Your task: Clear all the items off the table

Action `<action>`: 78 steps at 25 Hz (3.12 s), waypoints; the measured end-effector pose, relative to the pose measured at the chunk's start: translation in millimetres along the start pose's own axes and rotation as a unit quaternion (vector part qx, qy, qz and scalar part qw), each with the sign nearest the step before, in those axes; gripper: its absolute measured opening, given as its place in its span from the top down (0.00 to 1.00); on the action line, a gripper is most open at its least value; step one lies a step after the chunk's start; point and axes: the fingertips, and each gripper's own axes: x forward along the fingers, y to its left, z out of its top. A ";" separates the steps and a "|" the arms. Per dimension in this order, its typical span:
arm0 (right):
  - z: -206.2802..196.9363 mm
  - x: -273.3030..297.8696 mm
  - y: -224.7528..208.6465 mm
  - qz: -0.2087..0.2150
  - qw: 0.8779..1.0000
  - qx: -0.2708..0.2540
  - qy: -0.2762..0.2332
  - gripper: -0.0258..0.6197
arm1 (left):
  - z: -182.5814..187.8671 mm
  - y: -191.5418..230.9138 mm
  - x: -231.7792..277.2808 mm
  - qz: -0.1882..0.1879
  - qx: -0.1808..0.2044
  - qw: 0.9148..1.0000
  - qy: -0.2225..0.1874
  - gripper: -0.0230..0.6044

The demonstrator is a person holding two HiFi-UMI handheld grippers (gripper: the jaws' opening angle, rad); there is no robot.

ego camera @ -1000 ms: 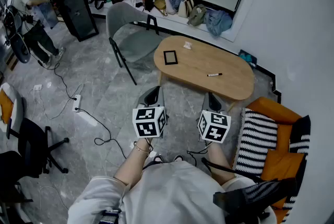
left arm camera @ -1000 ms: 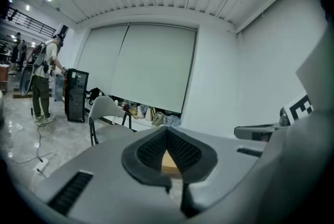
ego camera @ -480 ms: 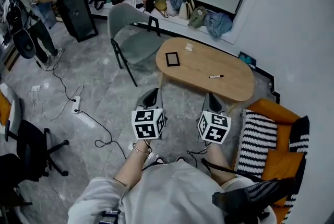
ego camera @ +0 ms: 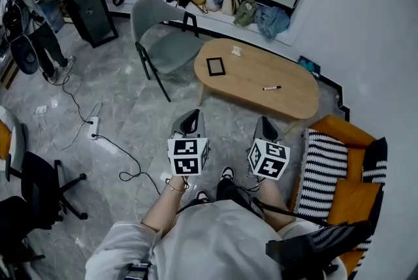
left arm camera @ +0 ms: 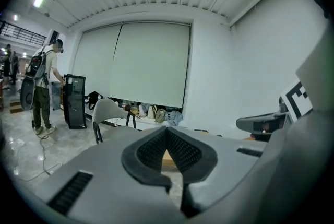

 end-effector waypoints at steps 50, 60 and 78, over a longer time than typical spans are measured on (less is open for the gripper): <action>88.8 257.2 -157.9 0.049 0.998 0.009 0.034 0.92 | 82.6 -38.9 295.8 0.029 -0.008 1.000 0.006 0.95; 74.4 287.2 -169.6 0.046 0.997 0.021 0.062 0.92 | 75.0 -41.5 332.7 0.018 -0.018 0.999 0.028 0.95; 106.7 451.4 -155.8 0.059 0.993 0.052 0.087 0.92 | 106.8 29.8 471.6 0.015 -0.004 0.999 0.052 0.95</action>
